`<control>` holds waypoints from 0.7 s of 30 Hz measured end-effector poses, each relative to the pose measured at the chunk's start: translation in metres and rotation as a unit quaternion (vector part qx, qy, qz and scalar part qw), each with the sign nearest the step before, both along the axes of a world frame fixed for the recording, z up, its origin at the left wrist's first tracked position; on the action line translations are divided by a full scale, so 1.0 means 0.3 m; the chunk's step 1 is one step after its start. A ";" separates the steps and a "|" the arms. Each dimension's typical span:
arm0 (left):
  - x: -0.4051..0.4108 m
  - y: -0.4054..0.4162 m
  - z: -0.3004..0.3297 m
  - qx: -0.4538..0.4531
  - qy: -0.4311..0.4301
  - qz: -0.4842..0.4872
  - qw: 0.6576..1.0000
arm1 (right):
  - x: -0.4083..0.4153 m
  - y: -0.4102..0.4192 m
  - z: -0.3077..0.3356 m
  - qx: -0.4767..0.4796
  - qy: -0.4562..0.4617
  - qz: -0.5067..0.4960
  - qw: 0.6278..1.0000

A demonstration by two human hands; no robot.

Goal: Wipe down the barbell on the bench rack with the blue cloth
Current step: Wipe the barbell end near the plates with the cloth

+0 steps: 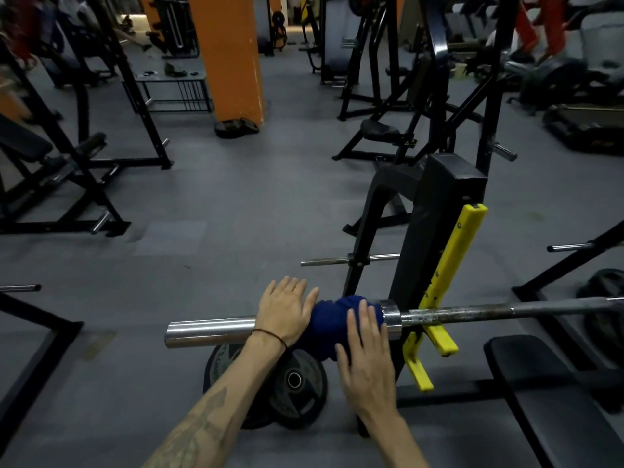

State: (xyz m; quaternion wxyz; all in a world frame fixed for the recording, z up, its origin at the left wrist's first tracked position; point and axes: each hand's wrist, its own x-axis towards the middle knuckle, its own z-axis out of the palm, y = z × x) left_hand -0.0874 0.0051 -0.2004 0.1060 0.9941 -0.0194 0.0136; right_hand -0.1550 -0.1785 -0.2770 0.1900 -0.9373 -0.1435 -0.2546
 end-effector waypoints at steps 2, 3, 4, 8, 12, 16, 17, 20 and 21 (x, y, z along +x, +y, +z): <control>-0.045 -0.026 -0.016 0.009 -0.013 0.011 1.000 | -0.025 0.048 0.001 0.052 0.017 -0.026 0.998; -0.063 -0.035 -0.024 0.022 -0.016 0.008 1.000 | -0.042 0.087 -0.002 0.052 0.022 -0.004 0.998; -0.072 -0.037 -0.029 0.032 -0.012 0.005 0.999 | -0.056 0.112 -0.010 0.035 0.027 0.035 0.998; -0.049 -0.026 -0.015 0.019 0.003 -0.001 1.000 | -0.023 0.000 -0.021 -0.073 -0.005 0.065 0.995; -0.009 -0.022 -0.001 -0.015 0.018 -0.016 1.000 | -0.045 0.082 0.001 0.073 0.045 -0.025 0.996; 0.005 -0.015 0.005 -0.015 0.027 -0.013 0.999 | -0.043 0.069 -0.010 -0.013 0.010 0.075 0.997; -0.007 -0.017 0.008 -0.010 0.024 -0.011 1.000 | -0.030 0.026 -0.011 -0.026 -0.003 0.061 0.998; -0.066 -0.031 -0.005 -0.006 0.003 -0.019 1.000 | -0.035 0.020 0.006 0.066 0.023 -0.017 0.997; -0.080 -0.034 -0.011 0.005 0.002 -0.024 1.000 | -0.044 0.059 0.008 0.077 0.032 -0.014 0.996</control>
